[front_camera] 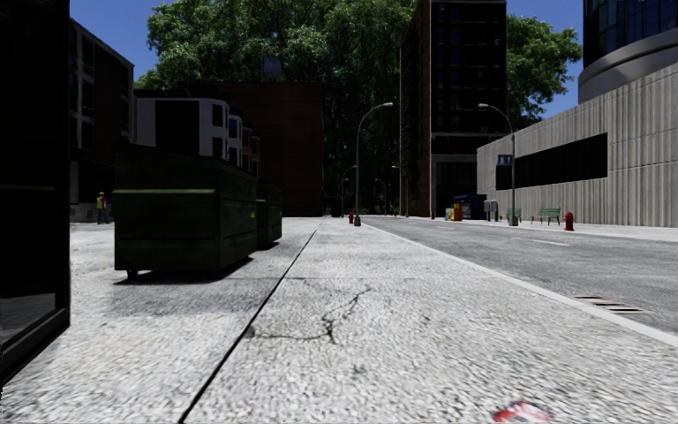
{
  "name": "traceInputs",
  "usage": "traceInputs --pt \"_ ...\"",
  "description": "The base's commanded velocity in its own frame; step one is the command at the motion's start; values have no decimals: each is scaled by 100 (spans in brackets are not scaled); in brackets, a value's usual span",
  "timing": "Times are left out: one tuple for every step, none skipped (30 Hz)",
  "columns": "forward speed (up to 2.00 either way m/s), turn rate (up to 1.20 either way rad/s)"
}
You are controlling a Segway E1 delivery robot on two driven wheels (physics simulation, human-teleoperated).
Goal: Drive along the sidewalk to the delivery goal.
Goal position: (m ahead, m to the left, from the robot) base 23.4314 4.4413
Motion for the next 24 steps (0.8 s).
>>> traceInputs --pt "200 0" --pt "200 0" --pt "200 0" --pt "200 0" --pt "200 0" --pt "200 0" --pt "200 0" --pt "200 0" --pt "200 0" --pt "200 0" --pt "200 0" --pt "200 0" --pt "200 0" --pt "200 0" --pt "200 0" --pt "200 0" --pt "200 0" --pt "200 0" --pt "200 0" --pt "200 0" --pt "200 0" --pt "200 0" --pt "200 0" --pt "200 0"
